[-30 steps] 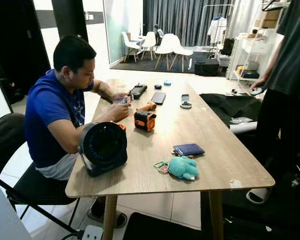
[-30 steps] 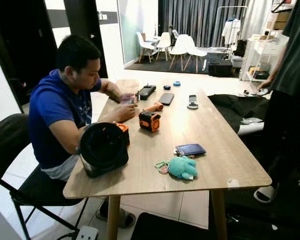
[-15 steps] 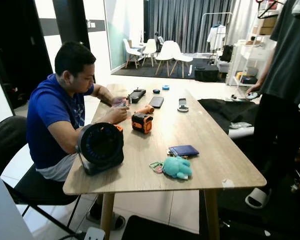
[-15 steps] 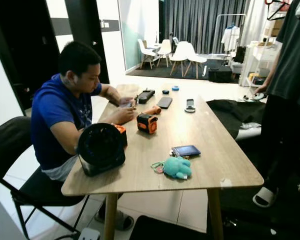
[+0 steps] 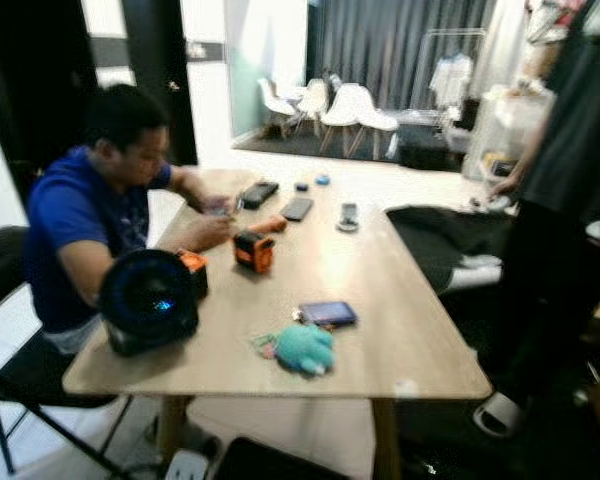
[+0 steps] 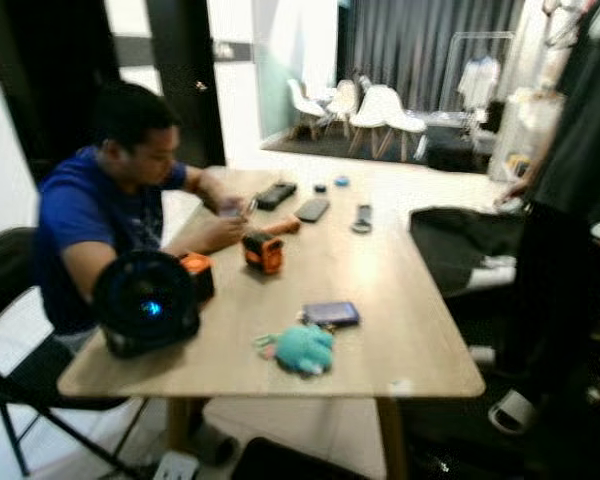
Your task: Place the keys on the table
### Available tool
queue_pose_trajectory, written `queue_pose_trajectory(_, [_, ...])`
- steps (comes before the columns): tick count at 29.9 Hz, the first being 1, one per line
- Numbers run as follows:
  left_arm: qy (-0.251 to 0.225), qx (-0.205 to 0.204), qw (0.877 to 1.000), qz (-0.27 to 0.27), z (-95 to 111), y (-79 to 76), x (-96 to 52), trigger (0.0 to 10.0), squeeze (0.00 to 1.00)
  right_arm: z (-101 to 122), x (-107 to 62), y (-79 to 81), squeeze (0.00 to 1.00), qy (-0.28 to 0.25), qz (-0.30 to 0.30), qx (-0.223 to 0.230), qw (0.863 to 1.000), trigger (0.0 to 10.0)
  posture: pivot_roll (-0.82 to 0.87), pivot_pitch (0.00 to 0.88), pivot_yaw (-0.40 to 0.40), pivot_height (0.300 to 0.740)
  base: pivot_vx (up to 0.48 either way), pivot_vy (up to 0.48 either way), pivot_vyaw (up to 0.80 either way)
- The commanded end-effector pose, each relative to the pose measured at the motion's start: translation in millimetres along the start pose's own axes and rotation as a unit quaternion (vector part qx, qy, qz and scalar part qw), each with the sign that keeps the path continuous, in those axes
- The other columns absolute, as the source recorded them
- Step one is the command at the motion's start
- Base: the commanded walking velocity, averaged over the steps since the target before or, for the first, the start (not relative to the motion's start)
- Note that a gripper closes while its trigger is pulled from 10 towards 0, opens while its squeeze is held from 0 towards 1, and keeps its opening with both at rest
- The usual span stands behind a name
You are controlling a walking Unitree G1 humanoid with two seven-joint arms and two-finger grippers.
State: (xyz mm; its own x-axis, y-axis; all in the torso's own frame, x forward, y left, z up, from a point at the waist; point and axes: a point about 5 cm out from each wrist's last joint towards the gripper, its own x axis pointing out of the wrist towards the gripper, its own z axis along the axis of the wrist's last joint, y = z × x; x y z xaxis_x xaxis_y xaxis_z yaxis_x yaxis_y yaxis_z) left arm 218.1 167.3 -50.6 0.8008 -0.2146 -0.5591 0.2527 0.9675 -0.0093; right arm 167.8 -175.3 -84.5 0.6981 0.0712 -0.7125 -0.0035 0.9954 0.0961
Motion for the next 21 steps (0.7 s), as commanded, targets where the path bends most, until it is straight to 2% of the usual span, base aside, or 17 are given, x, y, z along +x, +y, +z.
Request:
queue_pose_trajectory(1, [0.018, 0.002, 1.000, -0.001, -7.8, 1.1, -2.9, 10.0, 0.00, 0.4, 0.0, -2.5, 0.00, 0.002, -0.005, -0.001, 1.000, 10.0, 0.06, 0.025, 0.038, 0.740, 0.000, 0.000, 0.00])
queue_pose_trajectory(14, [0.023, 0.015, 0.999, -0.019, -6.6, -3.1, -1.1, 10.0, 0.00, -0.2, -1.4, -8.0, 0.00, 0.001, -0.015, 0.001, 1.000, 10.0, 0.06, 0.023, 0.041, 0.740, 0.000, 0.000, 0.00])
queue_pose_trajectory(19, [0.021, 0.017, 0.999, -0.025, -5.5, -4.1, -0.7, 10.0, 0.00, 0.7, -4.1, -18.5, 0.00, -0.007, -0.035, -0.002, 0.999, 10.0, 0.06, 0.022, 0.041, 0.740, 0.000, 0.000, 0.00])
queue_pose_trajectory(21, [0.010, 0.043, 0.998, -0.045, -2.9, -6.6, -1.2, 10.0, 0.00, 3.2, -9.4, -35.8, 0.00, -0.027, -0.077, -0.009, 0.997, 10.0, 0.06, 0.022, 0.041, 0.740, 0.000, 0.000, 0.00])
